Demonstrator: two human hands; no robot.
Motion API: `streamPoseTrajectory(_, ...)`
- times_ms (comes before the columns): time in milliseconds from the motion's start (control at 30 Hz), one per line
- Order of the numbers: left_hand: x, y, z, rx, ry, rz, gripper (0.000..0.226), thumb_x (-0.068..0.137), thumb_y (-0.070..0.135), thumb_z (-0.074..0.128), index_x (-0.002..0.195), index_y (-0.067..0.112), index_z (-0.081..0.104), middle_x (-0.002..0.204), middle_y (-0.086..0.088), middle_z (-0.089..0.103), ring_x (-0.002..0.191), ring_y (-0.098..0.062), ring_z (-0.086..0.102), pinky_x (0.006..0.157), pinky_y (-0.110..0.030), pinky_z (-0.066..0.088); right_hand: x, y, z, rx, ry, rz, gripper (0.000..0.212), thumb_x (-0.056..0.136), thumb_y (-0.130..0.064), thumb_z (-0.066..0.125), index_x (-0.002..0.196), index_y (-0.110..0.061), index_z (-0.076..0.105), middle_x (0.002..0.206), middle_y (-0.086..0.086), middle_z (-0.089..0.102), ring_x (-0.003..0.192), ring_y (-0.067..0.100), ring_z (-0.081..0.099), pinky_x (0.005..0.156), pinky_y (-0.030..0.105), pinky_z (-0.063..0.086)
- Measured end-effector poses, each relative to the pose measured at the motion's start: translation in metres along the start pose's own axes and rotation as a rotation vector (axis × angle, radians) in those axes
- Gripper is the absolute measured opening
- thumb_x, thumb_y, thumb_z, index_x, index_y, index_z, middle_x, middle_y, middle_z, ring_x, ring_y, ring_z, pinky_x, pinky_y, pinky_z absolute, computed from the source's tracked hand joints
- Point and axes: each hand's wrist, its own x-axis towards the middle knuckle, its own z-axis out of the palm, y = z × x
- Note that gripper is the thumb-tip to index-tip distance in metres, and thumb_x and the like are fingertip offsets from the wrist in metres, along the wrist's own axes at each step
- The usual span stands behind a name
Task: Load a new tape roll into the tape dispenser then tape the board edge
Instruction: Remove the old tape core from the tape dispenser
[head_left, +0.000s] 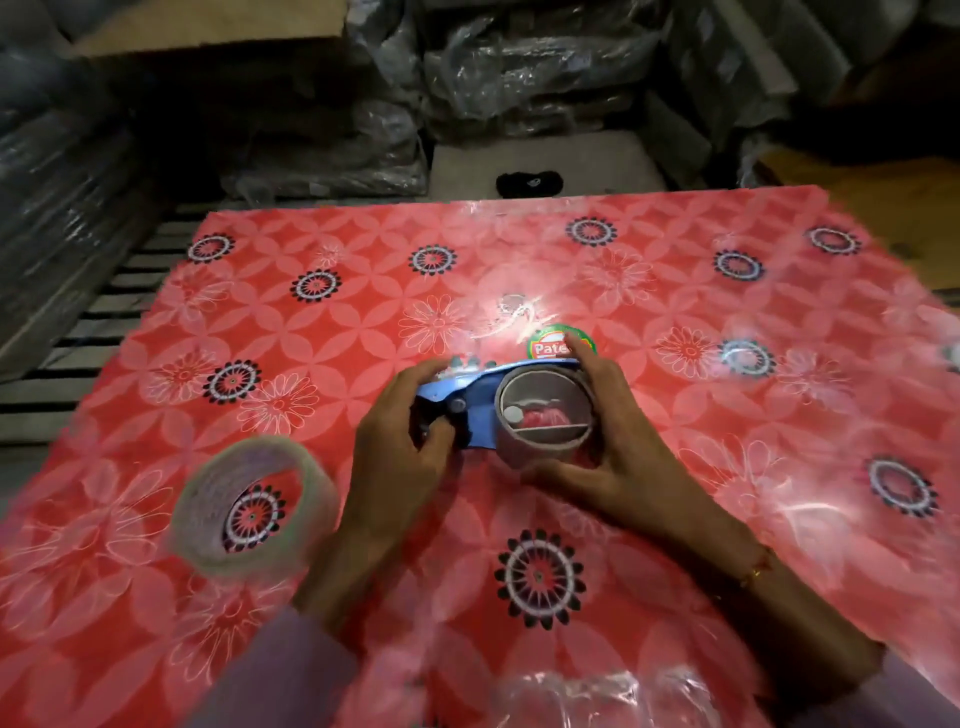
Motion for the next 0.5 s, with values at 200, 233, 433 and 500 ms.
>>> streamPoseTrajectory(200, -0.018, -0.01, 0.009, 0.006, 0.086, 0.006, 0.06, 0.078, 0.023, 0.055, 0.138, 0.02, 0.051, 0.129, -0.004, 0.062, 0.117, -0.02, 0.058, 0.105, -0.036, 0.044, 0.0, 0.008, 0.005, 0.004, 0.026, -0.065, 0.111, 0.073, -0.041, 0.084, 0.157, -0.035, 0.012, 0.149, -0.002, 0.039, 0.139, 0.007, 0.044, 0.118, 0.037, 0.038)
streamPoseTrajectory(233, -0.021, -0.01, 0.011, 0.017, 0.076, 0.004, 0.064, 0.08, 0.023, 0.056, 0.144, 0.019, 0.045, 0.135, -0.006, 0.057, 0.122, -0.021, 0.055, 0.108, -0.037, 0.042, 0.0, 0.01, 0.006, 0.011, 0.03, -0.069, 0.11, 0.072, -0.043, 0.083, 0.156, -0.039, 0.012, 0.15, -0.002, 0.04, 0.139, 0.007, 0.044, 0.118, 0.038, 0.038)
streamPoseTrajectory(433, -0.026, -0.008, 0.007, 0.033, 0.009, -0.055, 0.075, 0.088, 0.01, 0.065, 0.154, 0.019, 0.03, 0.148, -0.007, 0.047, 0.134, -0.023, 0.046, 0.114, -0.039, 0.035, -0.005, 0.007, 0.011, 0.054, 0.075, -0.041, 0.113, 0.065, -0.048, 0.085, 0.153, -0.044, 0.015, 0.15, -0.003, 0.042, 0.137, 0.011, 0.049, 0.116, 0.044, 0.041)
streamPoseTrajectory(500, -0.028, -0.004, 0.002, -0.05, 0.019, -0.106, 0.072, 0.088, 0.009, 0.065, 0.152, 0.02, 0.033, 0.137, -0.003, 0.054, 0.129, -0.021, 0.051, 0.112, -0.038, 0.038, -0.011, 0.003, 0.013, 0.026, 0.096, -0.024, 0.114, 0.064, -0.048, 0.084, 0.154, -0.041, 0.015, 0.149, -0.001, 0.042, 0.136, 0.011, 0.049, 0.115, 0.043, 0.042)
